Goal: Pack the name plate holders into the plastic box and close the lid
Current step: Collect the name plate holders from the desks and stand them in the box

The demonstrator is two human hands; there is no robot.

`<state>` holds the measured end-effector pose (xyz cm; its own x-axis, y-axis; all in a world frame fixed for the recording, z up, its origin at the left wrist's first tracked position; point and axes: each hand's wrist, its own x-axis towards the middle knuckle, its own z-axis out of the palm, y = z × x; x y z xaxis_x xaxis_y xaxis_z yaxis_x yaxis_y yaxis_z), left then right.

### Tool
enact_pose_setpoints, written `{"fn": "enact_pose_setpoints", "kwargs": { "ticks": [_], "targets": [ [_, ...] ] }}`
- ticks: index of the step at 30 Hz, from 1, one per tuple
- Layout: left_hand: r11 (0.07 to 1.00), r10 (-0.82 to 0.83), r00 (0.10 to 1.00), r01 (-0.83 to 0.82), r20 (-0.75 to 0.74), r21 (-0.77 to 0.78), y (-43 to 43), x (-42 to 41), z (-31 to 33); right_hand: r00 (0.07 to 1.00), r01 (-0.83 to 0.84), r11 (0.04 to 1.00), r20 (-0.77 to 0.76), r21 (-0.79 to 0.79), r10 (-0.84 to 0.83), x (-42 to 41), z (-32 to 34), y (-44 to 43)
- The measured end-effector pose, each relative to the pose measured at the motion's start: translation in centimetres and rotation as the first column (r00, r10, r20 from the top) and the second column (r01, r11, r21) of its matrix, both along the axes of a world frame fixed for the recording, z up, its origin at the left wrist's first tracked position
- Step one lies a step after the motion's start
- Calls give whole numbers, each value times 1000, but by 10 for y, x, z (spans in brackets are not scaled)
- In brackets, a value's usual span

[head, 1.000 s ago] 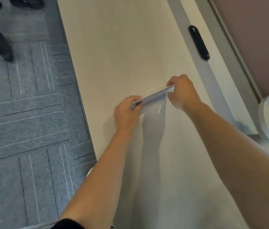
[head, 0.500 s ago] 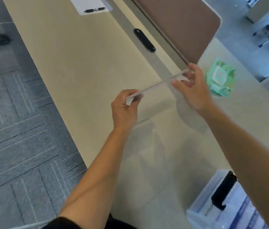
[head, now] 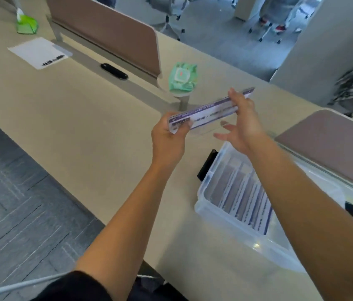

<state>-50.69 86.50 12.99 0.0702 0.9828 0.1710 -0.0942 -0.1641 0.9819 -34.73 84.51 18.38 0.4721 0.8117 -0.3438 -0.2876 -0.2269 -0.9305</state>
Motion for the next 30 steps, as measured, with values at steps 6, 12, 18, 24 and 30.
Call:
{"fn": "enact_pose_setpoints", "kwargs": {
  "ticks": [6,12,18,24,30],
  "targets": [
    [930,-366,915,352,-171,-105,-38,21,29,958,236,972,176,-22,-228,33,23,-56],
    [538,-842,506,773,-184,-335,-57,34,16,888,226,972,424,-61,-180,58,20,-112],
    [216,-945,132,939,-298,-267,-90,41,-21,875,201,963,475,-178,-94,63,12,-160],
    [291,-893,227,950,-388,-114,-132,60,-19,881,292,935,438,-201,-181,73,12,-208],
    [256,-860,201,965,-470,-57,-156,87,-16,900,235,946,418,-221,-126,96,5,-241]
  ]
}}
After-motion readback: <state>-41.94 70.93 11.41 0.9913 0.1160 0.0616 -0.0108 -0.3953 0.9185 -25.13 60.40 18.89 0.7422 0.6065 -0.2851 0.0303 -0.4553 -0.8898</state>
